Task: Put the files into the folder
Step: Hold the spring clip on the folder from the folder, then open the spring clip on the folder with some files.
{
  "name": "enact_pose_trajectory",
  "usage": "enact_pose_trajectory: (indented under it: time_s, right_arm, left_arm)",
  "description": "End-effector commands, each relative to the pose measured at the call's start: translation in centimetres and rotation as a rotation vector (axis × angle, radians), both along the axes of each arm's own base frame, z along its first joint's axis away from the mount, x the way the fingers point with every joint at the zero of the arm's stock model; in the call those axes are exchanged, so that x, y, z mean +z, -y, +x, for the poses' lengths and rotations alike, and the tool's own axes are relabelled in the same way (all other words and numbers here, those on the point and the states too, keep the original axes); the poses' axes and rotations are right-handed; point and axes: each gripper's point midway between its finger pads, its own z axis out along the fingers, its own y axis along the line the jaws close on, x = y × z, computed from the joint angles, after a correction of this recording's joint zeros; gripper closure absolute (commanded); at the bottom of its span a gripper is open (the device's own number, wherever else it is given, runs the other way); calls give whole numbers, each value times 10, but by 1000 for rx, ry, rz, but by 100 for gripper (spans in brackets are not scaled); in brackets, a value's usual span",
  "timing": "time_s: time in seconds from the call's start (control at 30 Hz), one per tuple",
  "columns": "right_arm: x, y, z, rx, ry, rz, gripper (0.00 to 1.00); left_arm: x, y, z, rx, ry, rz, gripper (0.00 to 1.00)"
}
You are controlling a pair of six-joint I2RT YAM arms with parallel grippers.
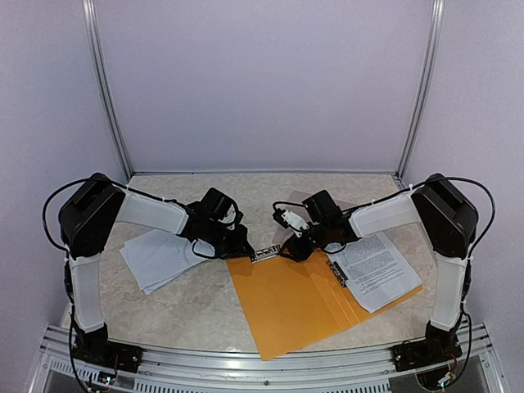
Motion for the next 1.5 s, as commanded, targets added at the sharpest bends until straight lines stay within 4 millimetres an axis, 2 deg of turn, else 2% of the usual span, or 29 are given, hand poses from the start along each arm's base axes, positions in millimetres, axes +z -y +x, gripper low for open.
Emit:
enact_pose_trajectory:
  time_s: [0.0, 0.2, 0.5, 0.7, 0.87, 1.17, 1.47]
  right_arm:
    - [19, -7, -7, 113, 41, -16, 47]
    - [23, -20, -9, 234, 66, -15, 36]
    - [9, -42, -6, 364, 58, 4, 37]
    - [-5, -48, -10, 422, 32, 11, 37]
    - [-17, -46, -14, 435, 10, 2, 47]
    - [-20, -43, -16, 429, 17, 4, 69]
    - [-35, -35, -21, 411, 2, -21, 82]
  left_arm:
    - [-5, -12, -6, -95, -10, 45, 100]
    - [3, -21, -1, -149, 7, 38, 100]
    - [10, -17, -1, -172, 9, -6, 100]
    - [10, -17, -1, -166, 9, -13, 100]
    - [8, -17, -1, -163, 3, -13, 100]
    - [6, -18, -2, -159, -6, -10, 100]
    - [8, -14, -1, -117, -24, -31, 100]
